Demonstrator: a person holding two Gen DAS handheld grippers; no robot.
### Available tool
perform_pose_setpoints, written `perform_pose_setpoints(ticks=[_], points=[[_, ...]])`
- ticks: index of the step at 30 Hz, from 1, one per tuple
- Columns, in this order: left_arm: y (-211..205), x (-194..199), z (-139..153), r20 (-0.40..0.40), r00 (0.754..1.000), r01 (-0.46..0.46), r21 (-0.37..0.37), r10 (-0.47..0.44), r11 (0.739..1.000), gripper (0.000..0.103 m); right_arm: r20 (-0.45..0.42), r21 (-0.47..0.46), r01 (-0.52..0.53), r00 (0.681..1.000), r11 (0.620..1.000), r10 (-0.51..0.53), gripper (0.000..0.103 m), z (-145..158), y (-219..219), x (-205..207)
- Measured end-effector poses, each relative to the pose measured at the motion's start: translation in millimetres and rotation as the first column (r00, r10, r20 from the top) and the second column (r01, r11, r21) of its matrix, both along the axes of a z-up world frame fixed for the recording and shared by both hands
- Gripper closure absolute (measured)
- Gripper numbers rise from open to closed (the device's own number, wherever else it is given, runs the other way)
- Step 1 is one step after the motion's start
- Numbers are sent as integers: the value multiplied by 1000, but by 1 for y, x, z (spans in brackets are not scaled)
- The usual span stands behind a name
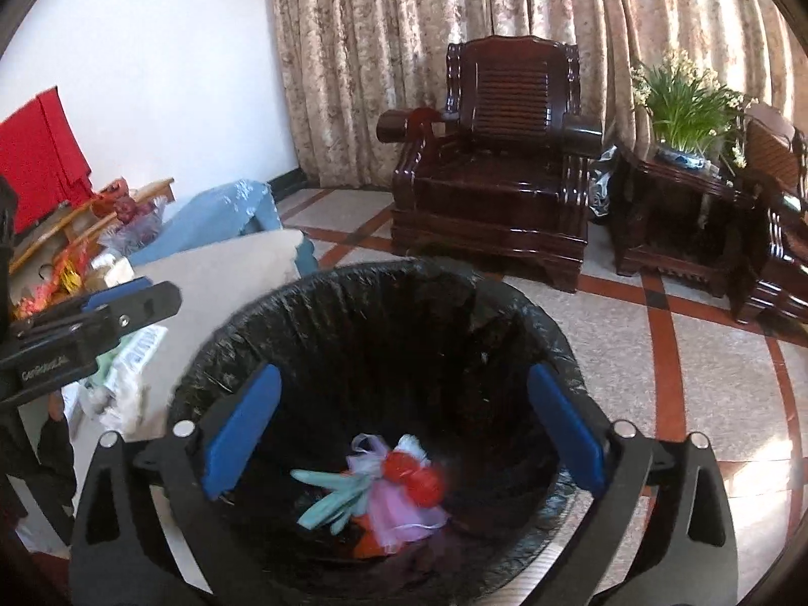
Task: Collect trash
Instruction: 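Open both grippers to drop glove and red bag into the bin, then grasp the white alcohol-pad box with left gripper while right grasps white tissue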
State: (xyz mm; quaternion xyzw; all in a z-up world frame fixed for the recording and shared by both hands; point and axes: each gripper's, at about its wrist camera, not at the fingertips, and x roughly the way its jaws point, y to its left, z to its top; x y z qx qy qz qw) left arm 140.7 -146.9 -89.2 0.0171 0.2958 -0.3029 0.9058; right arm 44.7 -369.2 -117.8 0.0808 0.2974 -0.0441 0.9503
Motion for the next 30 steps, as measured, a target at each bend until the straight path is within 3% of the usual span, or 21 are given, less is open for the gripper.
perform_pose_setpoints(ticks=[2,8,14,21,30], points=[[15,-2,8,8,1000,-26,-3,26,1000,29,16,4,-21,1000,1000,21,6,7,9,1],[70,-14,27,52,989,-138,0,138,990,27,71,13,-126,990,992,125,6,28,55,11],[138,-26,32,105,952,-292,31,287,956,27,100,16,-253,963,967,250,6,36,115,29],[199,-41,19,124,902,-424,73,414,903,27,88,-3,-393,916,919,392,6,28,189,46],[245,-50,-15,83,863,-506,125,499,854,28,27,0,-484,875,875,484,7,-3,247,58]])
